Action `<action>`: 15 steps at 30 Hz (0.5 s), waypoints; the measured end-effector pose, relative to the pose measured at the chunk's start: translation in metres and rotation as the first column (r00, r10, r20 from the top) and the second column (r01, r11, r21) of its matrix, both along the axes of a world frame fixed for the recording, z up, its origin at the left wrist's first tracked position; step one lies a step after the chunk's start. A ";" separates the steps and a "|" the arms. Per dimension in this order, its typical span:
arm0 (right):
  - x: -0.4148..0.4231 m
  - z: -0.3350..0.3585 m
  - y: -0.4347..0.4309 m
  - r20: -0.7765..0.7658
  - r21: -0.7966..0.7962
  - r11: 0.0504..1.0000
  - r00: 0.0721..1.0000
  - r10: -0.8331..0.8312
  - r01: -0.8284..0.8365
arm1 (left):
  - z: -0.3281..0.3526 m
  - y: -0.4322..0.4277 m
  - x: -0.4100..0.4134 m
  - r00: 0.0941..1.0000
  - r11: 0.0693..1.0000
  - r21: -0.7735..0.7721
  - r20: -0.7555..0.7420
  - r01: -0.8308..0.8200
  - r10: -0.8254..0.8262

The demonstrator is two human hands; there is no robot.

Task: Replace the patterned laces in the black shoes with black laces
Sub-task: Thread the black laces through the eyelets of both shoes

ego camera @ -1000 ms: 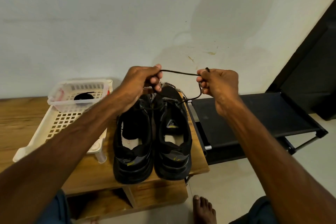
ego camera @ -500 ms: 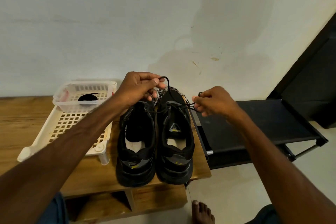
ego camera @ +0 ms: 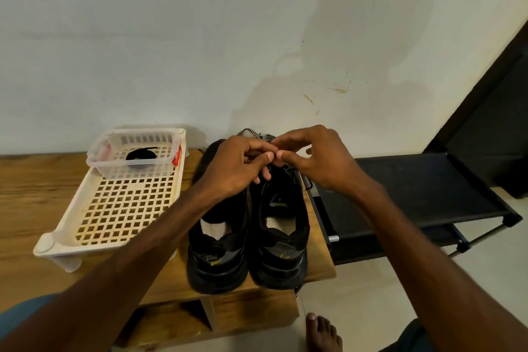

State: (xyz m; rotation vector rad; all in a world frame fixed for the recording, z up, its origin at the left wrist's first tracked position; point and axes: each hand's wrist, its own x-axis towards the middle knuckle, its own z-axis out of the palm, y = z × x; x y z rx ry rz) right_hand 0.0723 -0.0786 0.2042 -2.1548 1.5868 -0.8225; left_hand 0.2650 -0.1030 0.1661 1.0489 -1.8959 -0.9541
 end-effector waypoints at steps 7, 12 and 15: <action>-0.013 0.001 -0.003 -0.028 0.098 0.993 0.997 0.065 -0.062 | -0.001 0.003 -0.008 0.979 0.989 -0.001 -0.143 -0.149 0.147; -0.024 -0.003 -0.006 -0.059 0.024 0.997 0.996 -0.070 0.072 | 0.001 -0.008 -0.005 0.997 0.998 -0.012 -0.044 -0.060 0.059; -0.032 0.001 -0.004 0.056 0.013 0.993 0.991 -0.121 0.121 | 0.003 -0.012 0.000 0.997 0.998 0.014 -0.036 -0.061 0.062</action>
